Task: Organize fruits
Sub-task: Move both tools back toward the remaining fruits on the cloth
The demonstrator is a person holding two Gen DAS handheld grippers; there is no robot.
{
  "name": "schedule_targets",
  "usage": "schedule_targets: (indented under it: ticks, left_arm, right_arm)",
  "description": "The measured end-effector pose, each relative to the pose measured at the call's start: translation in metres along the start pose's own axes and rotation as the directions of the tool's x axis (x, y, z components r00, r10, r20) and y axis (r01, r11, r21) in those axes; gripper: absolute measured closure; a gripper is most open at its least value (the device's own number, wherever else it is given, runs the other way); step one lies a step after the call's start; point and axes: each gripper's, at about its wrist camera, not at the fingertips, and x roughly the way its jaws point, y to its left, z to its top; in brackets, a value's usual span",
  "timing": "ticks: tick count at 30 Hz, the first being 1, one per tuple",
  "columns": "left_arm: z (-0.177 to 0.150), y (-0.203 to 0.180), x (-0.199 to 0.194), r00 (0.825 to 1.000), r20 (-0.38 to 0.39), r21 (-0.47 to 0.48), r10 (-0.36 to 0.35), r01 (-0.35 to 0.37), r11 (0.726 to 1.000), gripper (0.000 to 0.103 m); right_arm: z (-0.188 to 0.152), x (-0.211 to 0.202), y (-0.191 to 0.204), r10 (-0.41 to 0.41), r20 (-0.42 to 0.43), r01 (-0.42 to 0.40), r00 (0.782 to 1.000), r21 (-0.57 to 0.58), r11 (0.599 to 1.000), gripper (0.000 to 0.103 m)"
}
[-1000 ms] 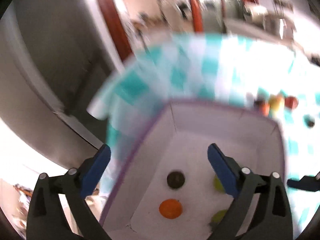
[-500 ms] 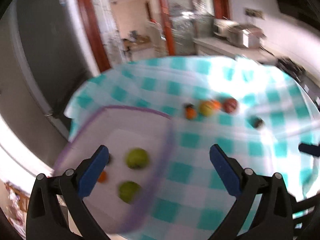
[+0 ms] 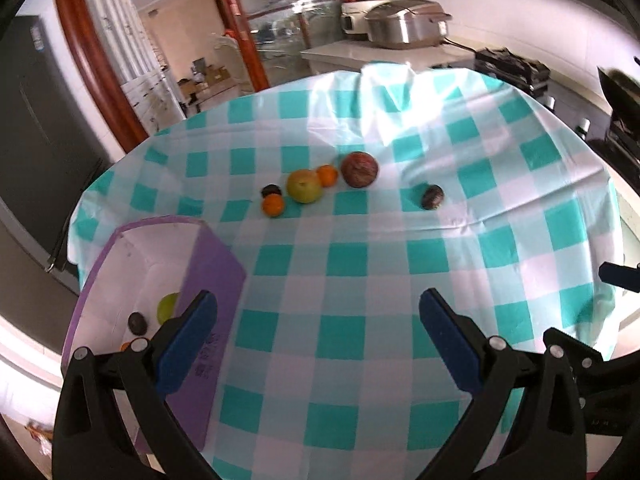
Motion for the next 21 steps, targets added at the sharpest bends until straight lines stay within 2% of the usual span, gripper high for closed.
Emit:
schedule_targets:
  ticks: [3,6,13,18,21]
  left_arm:
    - [0.003,-0.006,0.017,1.000,-0.025,0.024,-0.014,0.014,1.000,0.002]
    - [0.013,-0.003,0.040,0.998,-0.048,0.009,-0.028,0.028,1.000,0.002]
    - [0.036,0.018,0.102,0.991,-0.119,-0.006,-0.068,0.068,0.998,0.002]
    - [0.038,0.038,0.168,0.964,-0.230,-0.064,-0.134,0.122,0.990,0.002]
    - [0.036,0.047,0.197,0.948,-0.256,-0.108,-0.189,0.166,0.980,0.002]
  right_arm:
    - [0.002,0.012,-0.002,-0.003,-0.026,0.004,1.000,0.016,1.000,0.015]
    - [0.010,0.025,-0.003,-0.010,-0.046,0.011,0.999,0.014,1.000,0.015]
    - [0.045,0.075,0.005,-0.011,-0.119,0.016,0.993,0.044,0.999,0.015]
    - [0.069,0.123,0.002,0.022,-0.138,-0.004,0.990,0.126,0.992,0.015]
    - [0.084,0.148,-0.003,0.039,-0.093,-0.020,0.995,0.202,0.979,0.015]
